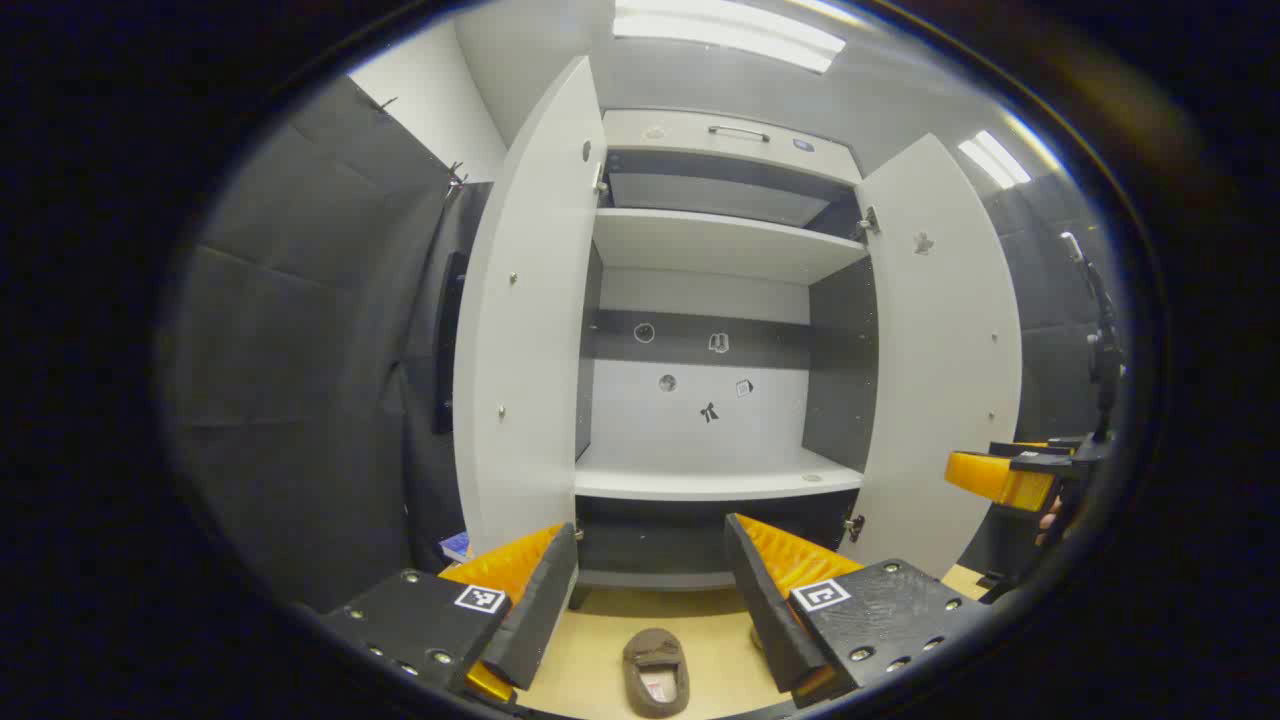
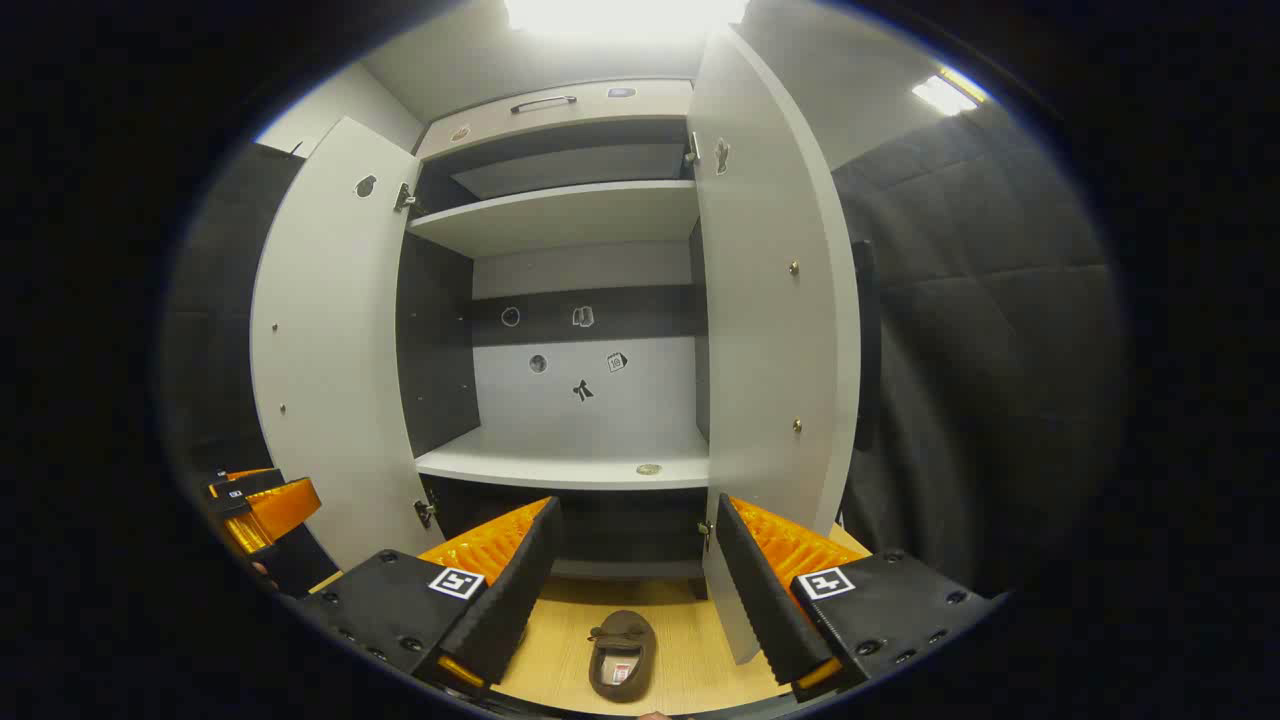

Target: Grab one shoe with the right hand and put it into the shoe cabinet, grab the other shoe with the left hand and put it into the shoe cabinet; then close the right door with the right hand and the left door with the left hand.

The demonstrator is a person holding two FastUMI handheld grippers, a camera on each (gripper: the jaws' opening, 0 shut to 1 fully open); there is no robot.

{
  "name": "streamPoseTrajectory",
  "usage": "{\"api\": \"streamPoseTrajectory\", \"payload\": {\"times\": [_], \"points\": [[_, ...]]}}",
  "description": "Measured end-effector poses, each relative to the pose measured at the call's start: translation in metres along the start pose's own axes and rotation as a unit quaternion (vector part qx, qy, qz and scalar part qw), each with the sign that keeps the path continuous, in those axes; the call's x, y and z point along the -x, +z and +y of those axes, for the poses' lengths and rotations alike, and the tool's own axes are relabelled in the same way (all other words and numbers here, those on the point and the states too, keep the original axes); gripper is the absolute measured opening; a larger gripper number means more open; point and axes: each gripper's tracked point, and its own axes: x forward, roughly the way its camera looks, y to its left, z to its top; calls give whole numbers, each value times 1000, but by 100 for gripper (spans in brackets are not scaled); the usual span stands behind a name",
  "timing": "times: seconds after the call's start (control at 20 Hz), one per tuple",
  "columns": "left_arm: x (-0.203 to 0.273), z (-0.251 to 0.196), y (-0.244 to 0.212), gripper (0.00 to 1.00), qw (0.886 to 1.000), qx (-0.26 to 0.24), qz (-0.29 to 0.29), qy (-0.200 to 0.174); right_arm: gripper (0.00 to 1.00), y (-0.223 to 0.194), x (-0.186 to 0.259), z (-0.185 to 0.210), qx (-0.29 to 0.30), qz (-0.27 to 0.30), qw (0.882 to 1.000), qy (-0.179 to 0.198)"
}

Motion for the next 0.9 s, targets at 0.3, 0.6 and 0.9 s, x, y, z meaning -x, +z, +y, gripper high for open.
{"api": "streamPoseTrajectory", "payload": {"times": [0.3, 0.6, 0.9], "points": [[8, -6, -14, 87, 1000, 7, 14, 5, 97, 6, -4, 19, -6, 2, 999, 36], [13, -1, -5, 87, 1000, -2, -4, 5, 97, 0, -10, 31, 9, 17, 998, 55], [16, 5, -13, 87, 1000, 8, 6, 1, 97, -9, -20, 24, 9, 35, 998, 50]]}}
